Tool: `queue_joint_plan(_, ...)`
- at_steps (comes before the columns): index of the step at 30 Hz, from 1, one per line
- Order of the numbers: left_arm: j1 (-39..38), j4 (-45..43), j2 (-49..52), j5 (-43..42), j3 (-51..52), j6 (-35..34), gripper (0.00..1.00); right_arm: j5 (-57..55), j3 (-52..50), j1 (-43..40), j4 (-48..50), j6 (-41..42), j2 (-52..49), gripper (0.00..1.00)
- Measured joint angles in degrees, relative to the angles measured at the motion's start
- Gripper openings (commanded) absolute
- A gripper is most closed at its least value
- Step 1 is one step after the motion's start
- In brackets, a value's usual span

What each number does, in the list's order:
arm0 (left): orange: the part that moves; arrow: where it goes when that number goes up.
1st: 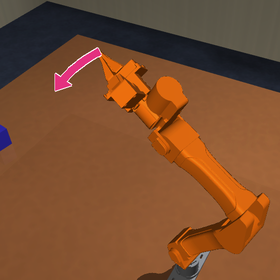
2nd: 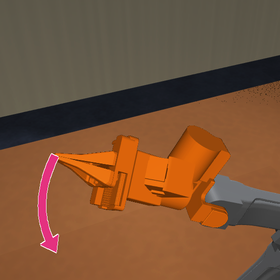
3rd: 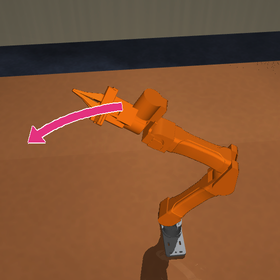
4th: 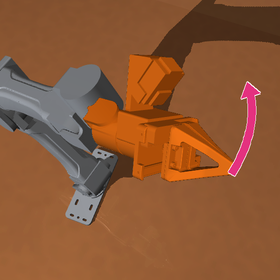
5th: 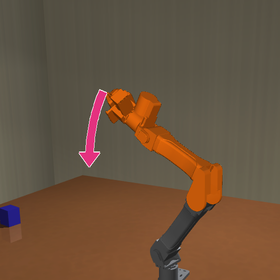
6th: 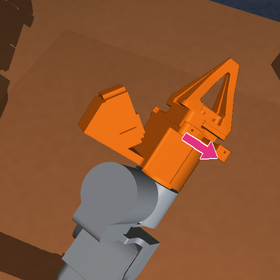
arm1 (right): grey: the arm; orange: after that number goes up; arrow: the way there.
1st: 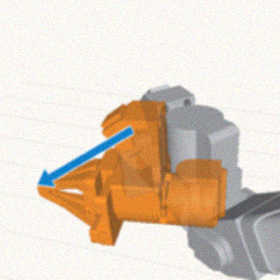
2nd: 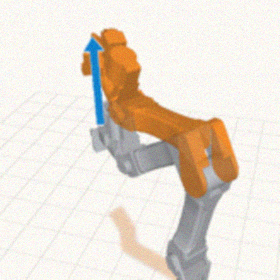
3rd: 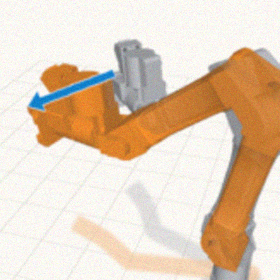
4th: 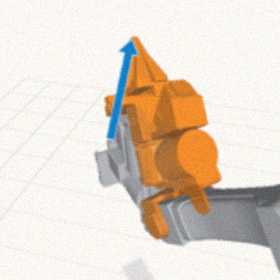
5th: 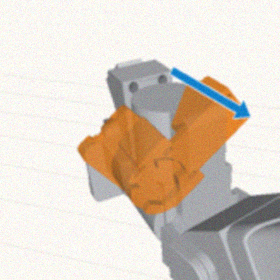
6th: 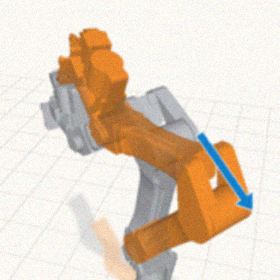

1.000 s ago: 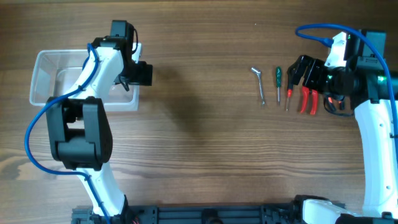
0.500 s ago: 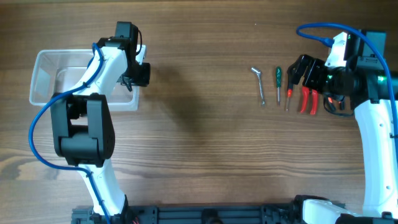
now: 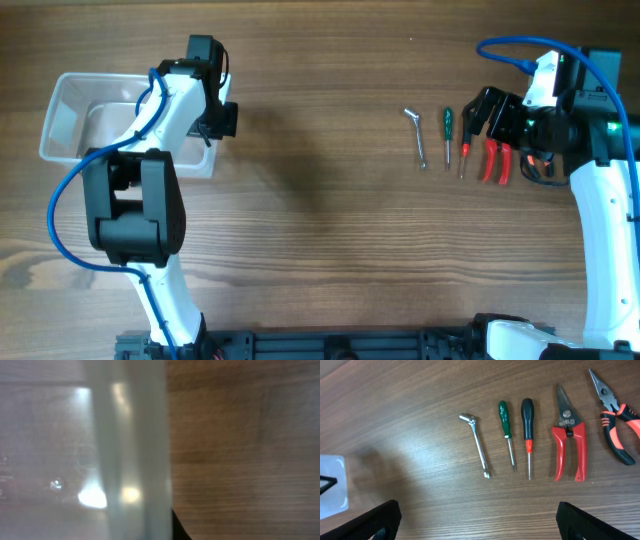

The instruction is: Pack container

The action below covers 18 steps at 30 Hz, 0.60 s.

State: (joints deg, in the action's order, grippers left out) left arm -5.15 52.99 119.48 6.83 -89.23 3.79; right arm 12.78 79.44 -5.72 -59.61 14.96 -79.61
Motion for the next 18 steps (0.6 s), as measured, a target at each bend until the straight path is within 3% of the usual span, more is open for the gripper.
queue_joint_plan(10,-0.07,12.92,1.68,1.44,-7.98,-4.98,0.04,0.02,0.00,0.00,0.66,0.00,0.00,1.00)
queue_joint_plan(18,-4.52,19.69,1.68,3.72,-21.64,-9.55,0.04,0.00,0.00,0.00,1.33,0.00,0.00,1.00)
